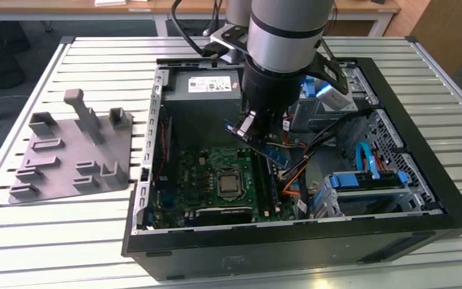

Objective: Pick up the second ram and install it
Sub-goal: 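Insert the second ram into the second slot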

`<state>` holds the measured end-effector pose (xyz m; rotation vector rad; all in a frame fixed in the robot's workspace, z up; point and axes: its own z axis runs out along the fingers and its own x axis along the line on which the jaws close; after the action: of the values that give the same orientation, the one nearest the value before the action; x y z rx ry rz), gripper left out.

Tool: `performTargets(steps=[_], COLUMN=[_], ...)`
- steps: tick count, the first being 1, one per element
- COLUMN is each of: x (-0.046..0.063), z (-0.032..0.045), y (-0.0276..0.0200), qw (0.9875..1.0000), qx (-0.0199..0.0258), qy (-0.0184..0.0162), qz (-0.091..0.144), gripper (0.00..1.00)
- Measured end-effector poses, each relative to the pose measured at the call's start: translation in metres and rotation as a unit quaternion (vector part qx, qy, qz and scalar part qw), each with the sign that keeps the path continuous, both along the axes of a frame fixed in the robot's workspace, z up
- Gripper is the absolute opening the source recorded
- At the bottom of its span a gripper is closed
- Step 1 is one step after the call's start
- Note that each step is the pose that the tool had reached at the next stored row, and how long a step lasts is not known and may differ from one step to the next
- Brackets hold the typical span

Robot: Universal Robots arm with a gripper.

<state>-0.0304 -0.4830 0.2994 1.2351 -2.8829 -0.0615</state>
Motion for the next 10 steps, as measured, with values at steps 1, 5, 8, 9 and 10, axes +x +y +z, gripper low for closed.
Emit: performTargets(steps=[1, 5, 8, 9, 10], x=[0.0, 0.0, 0.0, 0.0, 0.0], z=[-0.0001, -0.0003, -0.0005, -0.0006, -0.0006], y=[0.0, 0.0, 0.0, 0.0, 0.0], qw=[1.0, 0.9999, 0.9997, 0.9996, 0.9996], qx=[0.0, 0.0, 0.0, 0.0, 0.0], qy=[0.0, 0.0, 0.0, 0.0, 0.0], qz=[-0.003, -0.015, -0.025, -0.027, -0.029], gripper=[0.14, 0.14, 0.14, 0.14, 0.14])
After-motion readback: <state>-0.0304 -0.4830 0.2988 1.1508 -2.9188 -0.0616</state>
